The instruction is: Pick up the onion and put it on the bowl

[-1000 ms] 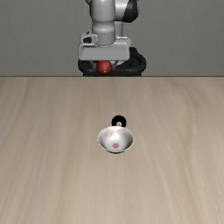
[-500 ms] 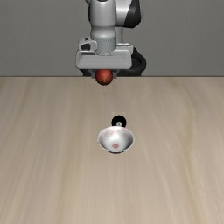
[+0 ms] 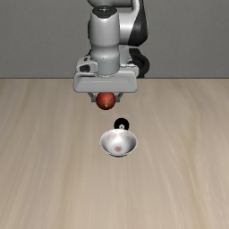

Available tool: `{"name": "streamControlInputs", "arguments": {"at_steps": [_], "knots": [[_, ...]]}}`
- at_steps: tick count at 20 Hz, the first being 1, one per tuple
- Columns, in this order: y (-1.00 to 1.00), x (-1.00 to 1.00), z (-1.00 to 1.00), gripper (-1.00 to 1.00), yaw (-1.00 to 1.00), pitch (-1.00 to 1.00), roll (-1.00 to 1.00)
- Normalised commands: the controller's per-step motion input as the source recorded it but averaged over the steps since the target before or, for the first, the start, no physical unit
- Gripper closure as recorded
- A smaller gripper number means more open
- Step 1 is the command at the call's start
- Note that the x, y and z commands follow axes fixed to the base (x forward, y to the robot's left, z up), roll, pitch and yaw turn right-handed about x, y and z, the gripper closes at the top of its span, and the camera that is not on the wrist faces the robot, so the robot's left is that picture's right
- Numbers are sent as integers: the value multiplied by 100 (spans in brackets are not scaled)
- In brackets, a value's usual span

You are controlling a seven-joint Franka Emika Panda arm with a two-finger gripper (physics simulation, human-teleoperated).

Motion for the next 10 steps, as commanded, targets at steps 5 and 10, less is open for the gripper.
{"name": "streamControlInputs", "arguments": {"at_steps": [5,10], "knots": [[0,100,0,100,0,0,0],[60,-40,0,100,0,0,0]]}}
